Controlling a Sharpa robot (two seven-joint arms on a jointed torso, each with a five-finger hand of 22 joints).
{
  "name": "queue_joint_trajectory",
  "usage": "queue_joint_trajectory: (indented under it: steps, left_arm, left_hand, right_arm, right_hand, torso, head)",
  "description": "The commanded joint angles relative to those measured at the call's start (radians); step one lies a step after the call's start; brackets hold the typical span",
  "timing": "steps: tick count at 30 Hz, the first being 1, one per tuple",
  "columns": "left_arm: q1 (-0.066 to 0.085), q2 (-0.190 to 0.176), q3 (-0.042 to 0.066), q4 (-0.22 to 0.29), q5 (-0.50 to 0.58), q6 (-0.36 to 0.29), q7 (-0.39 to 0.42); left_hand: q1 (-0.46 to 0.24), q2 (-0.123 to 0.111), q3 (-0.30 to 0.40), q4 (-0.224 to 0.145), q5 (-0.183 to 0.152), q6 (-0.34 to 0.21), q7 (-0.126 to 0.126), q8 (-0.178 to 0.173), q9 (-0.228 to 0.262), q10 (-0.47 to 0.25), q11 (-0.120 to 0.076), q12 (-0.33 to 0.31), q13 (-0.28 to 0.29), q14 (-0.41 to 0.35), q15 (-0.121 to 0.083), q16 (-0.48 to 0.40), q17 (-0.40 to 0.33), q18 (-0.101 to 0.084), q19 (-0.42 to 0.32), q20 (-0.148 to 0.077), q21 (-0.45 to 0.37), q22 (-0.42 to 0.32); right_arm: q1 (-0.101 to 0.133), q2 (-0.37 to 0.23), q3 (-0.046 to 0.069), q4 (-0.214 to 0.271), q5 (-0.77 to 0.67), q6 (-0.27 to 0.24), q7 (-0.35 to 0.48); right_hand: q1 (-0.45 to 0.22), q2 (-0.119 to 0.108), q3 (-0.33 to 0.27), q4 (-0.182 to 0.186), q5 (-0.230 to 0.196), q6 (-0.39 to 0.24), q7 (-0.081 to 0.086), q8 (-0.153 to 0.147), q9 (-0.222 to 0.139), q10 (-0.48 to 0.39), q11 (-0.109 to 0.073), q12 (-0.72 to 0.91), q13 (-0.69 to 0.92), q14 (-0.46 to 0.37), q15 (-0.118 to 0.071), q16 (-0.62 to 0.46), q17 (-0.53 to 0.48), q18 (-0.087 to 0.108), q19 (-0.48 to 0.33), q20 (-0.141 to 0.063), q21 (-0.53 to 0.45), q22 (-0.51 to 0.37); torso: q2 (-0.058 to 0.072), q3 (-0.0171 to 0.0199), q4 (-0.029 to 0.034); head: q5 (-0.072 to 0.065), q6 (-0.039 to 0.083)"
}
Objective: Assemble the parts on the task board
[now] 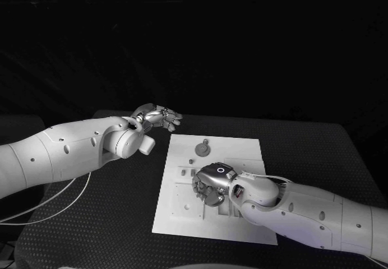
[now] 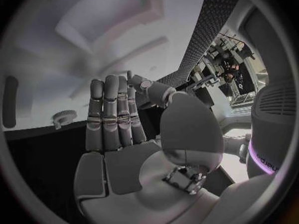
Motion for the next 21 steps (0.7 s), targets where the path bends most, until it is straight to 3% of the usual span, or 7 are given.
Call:
queue_joint_trajectory:
  steps: [1, 21]
  left_arm:
    - [0.003, 0.0, 0.001, 0.002, 0.005, 0.012, 0.007]
    - [0.004, -0.001, 0.001, 0.003, 0.005, 0.013, 0.006]
  left_hand:
    - [-0.008, 0.001, -0.005, 0.001, 0.002, -0.006, -0.002, 0.003, 0.0, -0.008, 0.002, 0.005, 0.002, 0.005, 0.001, -0.007, 0.002, -0.001, 0.006, -0.008, -0.004, 0.001]
    - [-0.008, 0.001, -0.006, 0.001, 0.002, -0.007, -0.002, 0.004, 0.0, -0.01, 0.002, 0.006, 0.002, 0.005, 0.001, -0.009, 0.003, -0.001, 0.007, -0.008, -0.005, 0.002]
  right_arm:
    - [-0.001, -0.003, -0.001, 0.004, 0.004, 0.023, 0.004]
    - [-0.001, 0.004, -0.006, -0.004, -0.013, 0.044, -0.017]
  right_hand:
    - [0.001, 0.011, 0.002, -0.003, 0.0, 0.004, 0.0, 0.003, 0.002, 0.006, 0.0, -0.005, 0.0, 0.006, -0.001, -0.006, 0.001, 0.014, 0.004, -0.005, 0.006, 0.002]
    - [0.0, 0.013, 0.0, -0.005, 0.0, 0.004, 0.0, 0.002, 0.004, 0.006, 0.0, -0.006, 0.001, 0.007, -0.001, -0.008, 0.004, 0.014, 0.004, -0.005, 0.006, 0.003]
  torso:
    - [0.0, 0.0002, 0.001]
    - [0.0, 0.0, 0.0002]
  head:
    - [0.001, -0.002]
    - [0.002, -0.006]
